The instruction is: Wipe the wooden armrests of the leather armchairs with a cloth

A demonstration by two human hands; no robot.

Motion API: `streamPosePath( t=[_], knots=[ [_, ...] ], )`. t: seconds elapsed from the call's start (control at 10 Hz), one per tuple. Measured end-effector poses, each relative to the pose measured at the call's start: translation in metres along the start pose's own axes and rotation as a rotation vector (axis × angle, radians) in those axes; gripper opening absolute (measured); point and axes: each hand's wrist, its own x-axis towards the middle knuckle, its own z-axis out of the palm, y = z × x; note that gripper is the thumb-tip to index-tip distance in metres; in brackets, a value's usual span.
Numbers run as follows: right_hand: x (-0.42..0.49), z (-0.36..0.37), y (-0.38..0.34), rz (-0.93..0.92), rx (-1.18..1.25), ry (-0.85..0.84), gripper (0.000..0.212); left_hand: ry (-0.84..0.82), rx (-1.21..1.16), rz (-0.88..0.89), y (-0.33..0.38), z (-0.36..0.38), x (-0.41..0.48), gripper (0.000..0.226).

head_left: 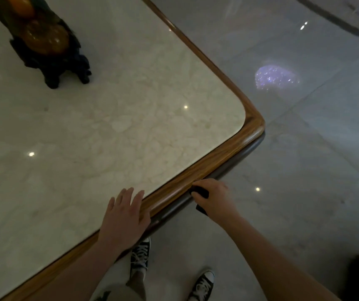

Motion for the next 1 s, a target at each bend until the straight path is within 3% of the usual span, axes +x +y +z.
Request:
streamPosePath(
  t=[0.2,0.5,0.8,1.0],
  knots=[
    [0.089,0.092,0.019,0.016,0.02,0.018,0.025,-0.117,0.084,-0.02,-0.07,0.088,0.061,0.07],
    [0.181,0.192,0.047,-0.126,-0.139,0.155,0.04,-0.037,0.145,0.05,-0.12,0.17,0.142,0.073],
    [0.191,0.21,0.068,-0.192,-0.283,0.042,0.06,0.082,0.224,0.131,-0.132,0.2,0.151,0.073],
    [0.181,0.184,0.056,-0.159,-0.223,0.117,0.063,0.086,0.203,0.105,-0.126,0.18,0.153,0.072]
  ],
)
